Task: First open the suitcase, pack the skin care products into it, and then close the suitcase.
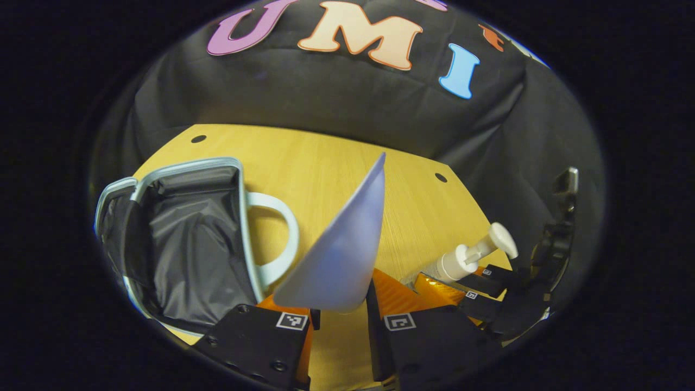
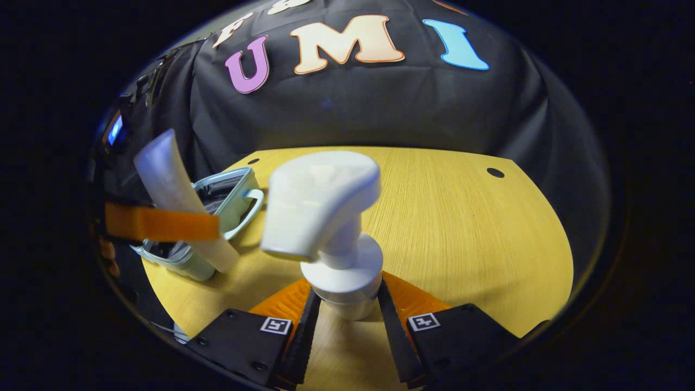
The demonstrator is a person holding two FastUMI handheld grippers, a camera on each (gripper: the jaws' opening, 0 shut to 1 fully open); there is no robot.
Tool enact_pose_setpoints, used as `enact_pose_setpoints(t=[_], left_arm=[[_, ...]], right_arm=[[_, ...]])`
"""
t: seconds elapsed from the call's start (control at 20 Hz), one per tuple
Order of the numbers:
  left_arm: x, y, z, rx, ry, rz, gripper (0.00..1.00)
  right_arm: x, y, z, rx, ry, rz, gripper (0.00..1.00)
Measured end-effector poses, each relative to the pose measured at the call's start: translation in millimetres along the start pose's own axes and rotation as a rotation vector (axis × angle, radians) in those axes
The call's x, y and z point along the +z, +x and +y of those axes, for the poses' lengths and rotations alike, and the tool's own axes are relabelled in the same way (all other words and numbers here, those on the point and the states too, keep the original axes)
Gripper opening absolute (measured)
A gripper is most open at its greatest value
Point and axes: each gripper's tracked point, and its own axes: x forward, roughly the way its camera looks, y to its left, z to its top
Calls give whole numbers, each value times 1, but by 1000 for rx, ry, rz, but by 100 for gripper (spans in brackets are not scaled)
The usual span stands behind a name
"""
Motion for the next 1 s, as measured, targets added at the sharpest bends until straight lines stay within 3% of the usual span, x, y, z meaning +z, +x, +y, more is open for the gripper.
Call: enact_pose_setpoints(t=[0.25, 0.35, 0.45, 0.6, 0.8, 1.0], left_arm=[[26, -50, 96, 54, 20, 60, 36], [17, -56, 133, 62, 56, 151, 36], [1, -53, 160, 43, 71, 261, 36], [-23, -42, 173, -23, 58, 395, 37], [-56, -26, 197, -45, 14, 549, 37], [-56, -17, 205, -86, 4, 578, 37]], right_arm=[[23, -21, 19, -56, 37, -27, 65], [37, -30, 35, -66, 40, -41, 59], [45, -39, 54, -76, 38, -44, 62], [53, -49, 91, -64, 67, -33, 59], [64, -53, 136, -49, 54, -17, 62], [77, -54, 177, -8, 94, -20, 62]])
